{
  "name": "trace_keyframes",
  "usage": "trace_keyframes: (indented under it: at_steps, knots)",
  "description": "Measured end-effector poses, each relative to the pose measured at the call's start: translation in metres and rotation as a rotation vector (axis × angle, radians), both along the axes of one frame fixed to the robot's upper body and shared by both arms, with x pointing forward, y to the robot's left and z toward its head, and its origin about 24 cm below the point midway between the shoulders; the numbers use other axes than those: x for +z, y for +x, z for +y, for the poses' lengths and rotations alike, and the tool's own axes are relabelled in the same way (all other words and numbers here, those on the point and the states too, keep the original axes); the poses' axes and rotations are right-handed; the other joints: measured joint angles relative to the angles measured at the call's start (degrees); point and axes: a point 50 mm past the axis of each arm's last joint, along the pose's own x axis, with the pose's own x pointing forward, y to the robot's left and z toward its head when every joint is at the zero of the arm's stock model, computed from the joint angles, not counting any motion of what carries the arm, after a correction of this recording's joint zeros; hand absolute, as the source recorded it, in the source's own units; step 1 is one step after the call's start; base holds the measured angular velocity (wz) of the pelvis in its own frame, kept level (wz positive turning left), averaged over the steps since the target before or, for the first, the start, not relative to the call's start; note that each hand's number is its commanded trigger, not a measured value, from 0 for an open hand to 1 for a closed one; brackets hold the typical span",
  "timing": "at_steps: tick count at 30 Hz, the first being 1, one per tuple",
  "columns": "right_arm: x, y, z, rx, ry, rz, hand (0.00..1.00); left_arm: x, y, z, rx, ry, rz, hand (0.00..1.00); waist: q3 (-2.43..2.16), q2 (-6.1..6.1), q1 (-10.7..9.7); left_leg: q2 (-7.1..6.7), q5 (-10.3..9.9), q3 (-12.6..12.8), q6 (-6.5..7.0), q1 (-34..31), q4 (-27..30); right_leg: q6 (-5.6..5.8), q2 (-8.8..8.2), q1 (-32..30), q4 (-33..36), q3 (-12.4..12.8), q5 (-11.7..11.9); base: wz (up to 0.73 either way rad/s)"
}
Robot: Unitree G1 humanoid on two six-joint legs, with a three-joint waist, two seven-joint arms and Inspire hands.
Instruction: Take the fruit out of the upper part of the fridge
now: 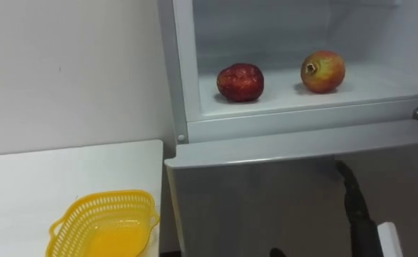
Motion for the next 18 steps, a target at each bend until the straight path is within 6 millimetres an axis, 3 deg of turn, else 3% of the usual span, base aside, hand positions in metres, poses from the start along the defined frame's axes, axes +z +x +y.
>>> trace_keyframes:
  at_steps: [5,11,18]
  knots:
    - [0.008,0.008,0.010,0.038,-0.047,-0.054,0.00,-0.001,0.004,0.000,-0.033,-0.010,0.015,0.00,-0.04,-0.71,1.4,0.08,0.0,0.0,0.00,-0.3,-0.1,-0.07,-0.11,0.0,-0.2,-0.8,0.3,0.01]
    - [0.009,0.007,0.015,0.034,-0.019,-0.077,0.00,-0.002,0.017,-0.001,-0.072,-0.015,-0.009,0.00,0.08,-0.87,1.3,0.09,0.0,-0.2,0.00,-0.9,0.1,-0.11,-0.12,-0.1,-0.1,-0.9,0.5,-0.01]
    - [0.012,0.007,0.009,0.021,-0.009,-0.091,0.00,-0.003,0.017,-0.001,-0.093,-0.021,-0.002,0.00,0.35,-1.23,1.3,-0.05,0.0,-1.8,0.01,-1.0,-0.1,-0.14,-0.16,0.2,0.0,-1.5,0.6,0.05]
